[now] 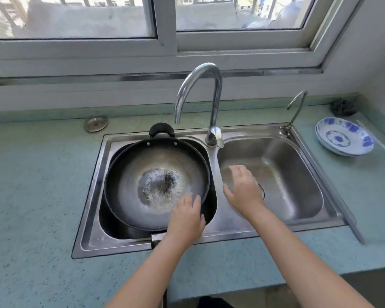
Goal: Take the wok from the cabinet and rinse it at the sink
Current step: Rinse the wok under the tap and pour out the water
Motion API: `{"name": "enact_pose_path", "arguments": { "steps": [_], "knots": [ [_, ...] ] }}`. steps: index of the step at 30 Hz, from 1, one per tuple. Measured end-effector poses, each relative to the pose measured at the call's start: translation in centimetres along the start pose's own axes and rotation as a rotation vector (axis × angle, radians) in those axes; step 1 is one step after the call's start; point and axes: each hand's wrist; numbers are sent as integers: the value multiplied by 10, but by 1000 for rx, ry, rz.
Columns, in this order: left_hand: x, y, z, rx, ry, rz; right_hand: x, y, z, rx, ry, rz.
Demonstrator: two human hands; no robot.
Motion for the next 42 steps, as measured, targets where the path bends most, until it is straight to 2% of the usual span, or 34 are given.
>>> {"name": "enact_pose_path", "arguments": {
  "steps": [13,21,26,30,38,42],
  "knots": [
    [-68,28,0,84,-1,64,-110,44,12,13,-139,12],
    [-70,29,-1,140,8,95,-136,53,14,-96,-278,171],
    [-69,31,-4,186,15,136,-147,53,25,-175,-331,39],
    [-68,32,-4,195,10,143,-152,49,26,-193,-363,3],
    [-67,32,-4,213,-4,157,-161,36,19,-216,-305,-112],
    [-62,28,-1,212,-40,144,-146,30,16,-177,-276,-109]
  ]
}}
Point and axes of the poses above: each hand's wrist, its own x-axis away from the middle knuckle, its own y-axis out of the palm, z = x × y, and after that the axes turned 12 degrees about y, right-handed
